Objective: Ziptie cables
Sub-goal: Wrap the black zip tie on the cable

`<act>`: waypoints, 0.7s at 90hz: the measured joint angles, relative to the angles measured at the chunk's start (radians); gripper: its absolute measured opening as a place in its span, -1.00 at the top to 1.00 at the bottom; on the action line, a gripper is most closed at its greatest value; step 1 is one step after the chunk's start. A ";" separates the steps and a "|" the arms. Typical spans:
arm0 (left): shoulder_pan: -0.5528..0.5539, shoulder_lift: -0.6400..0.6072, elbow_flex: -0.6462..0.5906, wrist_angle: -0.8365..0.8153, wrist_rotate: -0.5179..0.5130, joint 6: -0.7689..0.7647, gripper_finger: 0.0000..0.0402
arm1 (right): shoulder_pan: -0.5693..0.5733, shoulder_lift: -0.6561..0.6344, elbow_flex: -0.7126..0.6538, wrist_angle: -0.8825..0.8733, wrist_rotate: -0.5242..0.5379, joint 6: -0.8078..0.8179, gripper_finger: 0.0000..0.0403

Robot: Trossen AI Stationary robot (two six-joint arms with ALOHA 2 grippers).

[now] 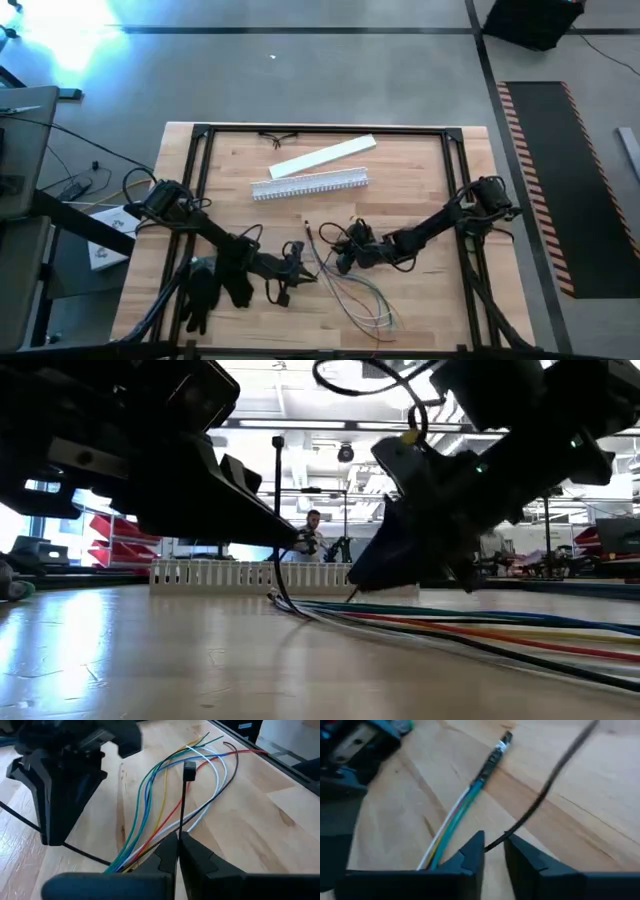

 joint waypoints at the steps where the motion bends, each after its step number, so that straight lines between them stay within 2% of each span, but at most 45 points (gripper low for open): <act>1: 0.001 0.000 0.000 0.000 -0.001 -0.001 1.00 | 0.001 0.000 0.003 0.000 0.002 -0.007 0.90; 20: 0.029 0.000 0.000 0.000 -0.015 -0.019 1.00 | 0.012 0.000 0.055 -0.050 0.053 -0.157 0.99; 47: 0.041 0.000 0.000 0.001 -0.014 -0.044 1.00 | 0.043 0.000 0.132 -0.220 0.187 -0.325 1.00; 63: 0.041 0.000 0.000 0.000 -0.014 -0.059 1.00 | 0.052 0.000 0.165 -0.247 0.211 -0.467 1.00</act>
